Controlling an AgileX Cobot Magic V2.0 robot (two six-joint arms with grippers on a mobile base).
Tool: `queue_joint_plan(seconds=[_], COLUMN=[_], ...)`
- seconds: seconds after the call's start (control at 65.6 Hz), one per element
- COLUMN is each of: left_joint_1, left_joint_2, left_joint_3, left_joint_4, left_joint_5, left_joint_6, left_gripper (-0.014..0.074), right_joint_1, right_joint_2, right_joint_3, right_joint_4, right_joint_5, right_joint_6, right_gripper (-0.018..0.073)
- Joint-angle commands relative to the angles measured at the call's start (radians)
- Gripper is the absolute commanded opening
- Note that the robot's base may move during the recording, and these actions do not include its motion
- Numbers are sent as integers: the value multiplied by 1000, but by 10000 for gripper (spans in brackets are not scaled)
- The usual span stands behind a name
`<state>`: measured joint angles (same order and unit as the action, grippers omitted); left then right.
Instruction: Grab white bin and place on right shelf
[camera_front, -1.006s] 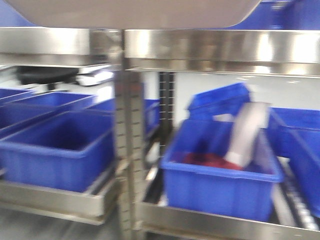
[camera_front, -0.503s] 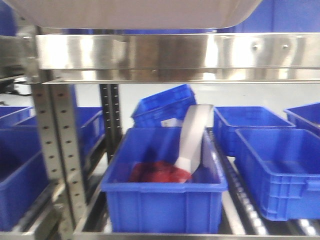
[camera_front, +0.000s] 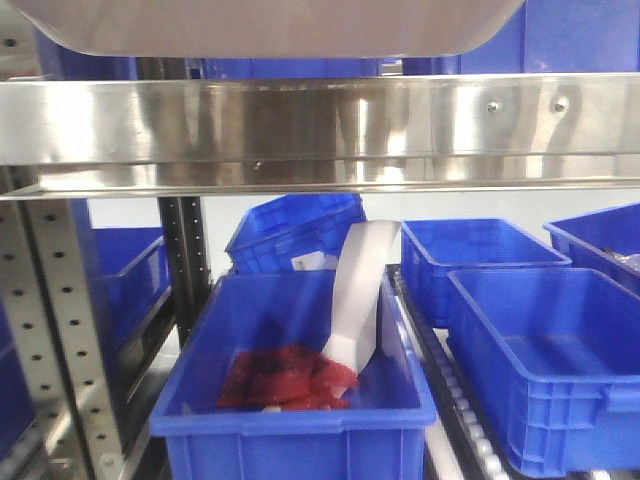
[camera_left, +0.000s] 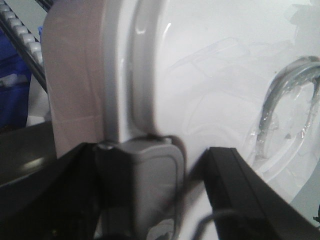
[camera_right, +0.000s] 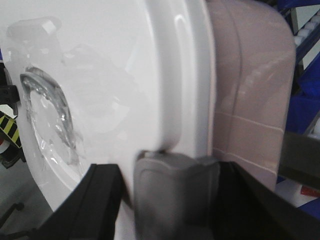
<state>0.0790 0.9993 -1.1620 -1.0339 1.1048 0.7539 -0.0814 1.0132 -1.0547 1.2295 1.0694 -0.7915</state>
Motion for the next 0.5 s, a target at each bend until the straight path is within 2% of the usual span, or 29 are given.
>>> queue_joint_plan(seconds=[0.0,0.488], left_joint_1=[-19,-19], left_joint_2=[-18,-18], left_joint_3=[-36,-36], left_joint_4=[-159,-159], left_joint_5=[15,15], left_joint_6=[15,15], left_gripper=[283,283], right_joint_1=[13,13], right_joint_2=[-20,-20], right_joint_3=[-37,-37], right_joint_4=[177,177], right_joint_5=[70,70], right_joint_6=[-5,-5], right_gripper=[429,429])
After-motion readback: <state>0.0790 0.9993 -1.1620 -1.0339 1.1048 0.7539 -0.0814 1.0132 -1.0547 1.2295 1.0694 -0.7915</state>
